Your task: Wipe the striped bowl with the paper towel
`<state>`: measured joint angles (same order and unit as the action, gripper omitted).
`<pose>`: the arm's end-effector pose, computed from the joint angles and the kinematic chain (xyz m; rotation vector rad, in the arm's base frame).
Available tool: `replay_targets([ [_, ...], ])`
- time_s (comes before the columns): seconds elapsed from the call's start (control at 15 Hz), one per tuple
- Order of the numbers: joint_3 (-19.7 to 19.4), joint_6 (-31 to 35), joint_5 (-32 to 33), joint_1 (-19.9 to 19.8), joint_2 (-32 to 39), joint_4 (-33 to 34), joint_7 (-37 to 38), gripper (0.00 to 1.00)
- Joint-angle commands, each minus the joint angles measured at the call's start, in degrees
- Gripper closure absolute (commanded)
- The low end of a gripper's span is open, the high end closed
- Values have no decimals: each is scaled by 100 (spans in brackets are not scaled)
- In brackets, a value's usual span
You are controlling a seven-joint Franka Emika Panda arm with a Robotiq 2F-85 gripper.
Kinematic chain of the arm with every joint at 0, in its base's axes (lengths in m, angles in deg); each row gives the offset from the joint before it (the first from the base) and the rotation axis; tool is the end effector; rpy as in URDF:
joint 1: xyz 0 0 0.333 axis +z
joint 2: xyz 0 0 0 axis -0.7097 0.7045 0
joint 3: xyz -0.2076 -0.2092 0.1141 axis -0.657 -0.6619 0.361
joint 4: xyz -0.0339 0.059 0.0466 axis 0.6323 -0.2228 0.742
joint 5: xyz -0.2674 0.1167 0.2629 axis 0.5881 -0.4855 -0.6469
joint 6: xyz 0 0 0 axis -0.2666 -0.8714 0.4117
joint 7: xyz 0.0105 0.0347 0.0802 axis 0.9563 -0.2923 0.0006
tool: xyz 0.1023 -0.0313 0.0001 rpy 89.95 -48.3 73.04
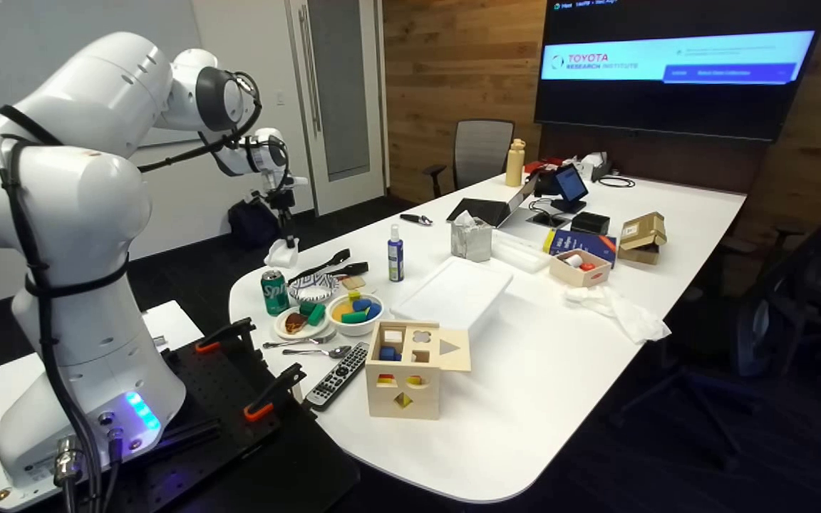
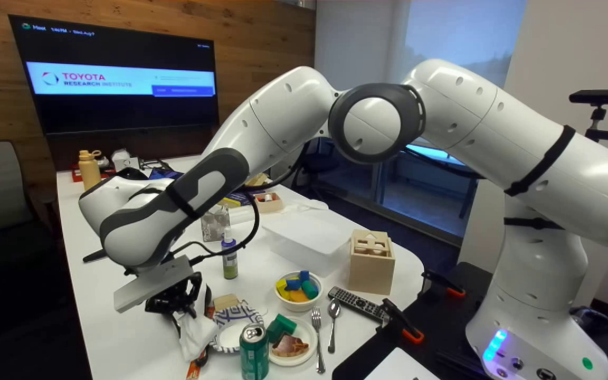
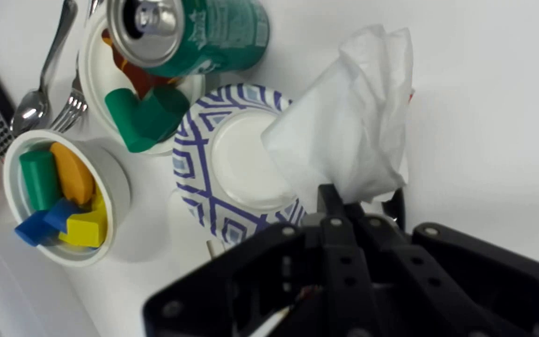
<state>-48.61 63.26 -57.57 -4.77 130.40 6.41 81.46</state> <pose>0.5339 0.4837 0.1126 2.7681 -0.3597 -0.1202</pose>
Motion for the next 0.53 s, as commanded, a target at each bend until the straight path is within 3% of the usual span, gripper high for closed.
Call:
replay_targets([
  [0.0, 31, -121, -178, 227, 247, 305, 440, 100],
  [0.27, -127, -414, -421, 369, 668, 697, 872, 100],
  [0.33, -168, -484, -443, 384, 737, 774, 972, 73],
  [0.47, -201, -522, -452, 376, 842, 878, 1003, 65],
])
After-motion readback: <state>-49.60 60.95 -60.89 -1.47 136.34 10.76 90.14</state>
